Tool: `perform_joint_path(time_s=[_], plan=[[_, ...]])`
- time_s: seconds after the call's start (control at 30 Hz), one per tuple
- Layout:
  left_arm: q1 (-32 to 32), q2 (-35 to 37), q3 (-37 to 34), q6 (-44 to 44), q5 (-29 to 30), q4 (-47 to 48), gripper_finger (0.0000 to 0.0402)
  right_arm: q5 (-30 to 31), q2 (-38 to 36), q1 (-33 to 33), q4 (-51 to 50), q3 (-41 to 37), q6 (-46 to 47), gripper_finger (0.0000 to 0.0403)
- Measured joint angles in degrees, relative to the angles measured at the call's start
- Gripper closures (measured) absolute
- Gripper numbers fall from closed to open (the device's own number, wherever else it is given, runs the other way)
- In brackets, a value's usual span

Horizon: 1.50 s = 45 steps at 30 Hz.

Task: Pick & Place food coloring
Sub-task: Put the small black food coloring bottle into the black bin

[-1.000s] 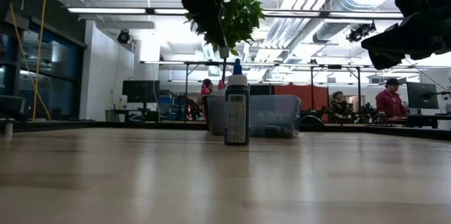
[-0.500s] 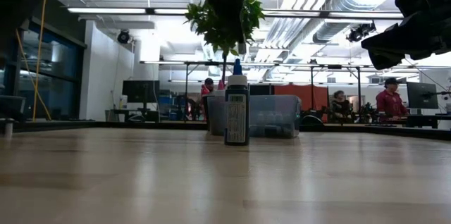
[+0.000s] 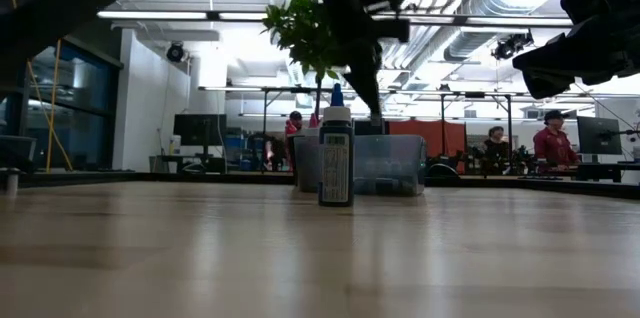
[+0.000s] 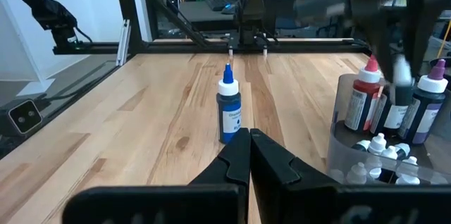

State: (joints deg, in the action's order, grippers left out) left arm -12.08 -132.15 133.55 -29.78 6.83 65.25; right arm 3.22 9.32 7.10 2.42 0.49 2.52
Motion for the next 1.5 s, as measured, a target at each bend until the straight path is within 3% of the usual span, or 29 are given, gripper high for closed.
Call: perform_joint_path(time_s=[0.43,0.93,1.5], plan=[[0.16,-4.23,-0.08,2.03,-5.88,-1.83,0.0344,0.00,0.00,0.01,-0.01,0.00,-0.01,0.0400],[0.89,-4.19,-5.62,1.55,-4.79,-3.71,0.0344,0.00,0.00,-0.01,-0.01,0.00,0.01,0.0400],[1.34,-6.39,-5.90,1.77,-4.79,-6.66,0.0344,0.00,0.00,0.01,-0.01,0.00,-0.01,0.0400]])
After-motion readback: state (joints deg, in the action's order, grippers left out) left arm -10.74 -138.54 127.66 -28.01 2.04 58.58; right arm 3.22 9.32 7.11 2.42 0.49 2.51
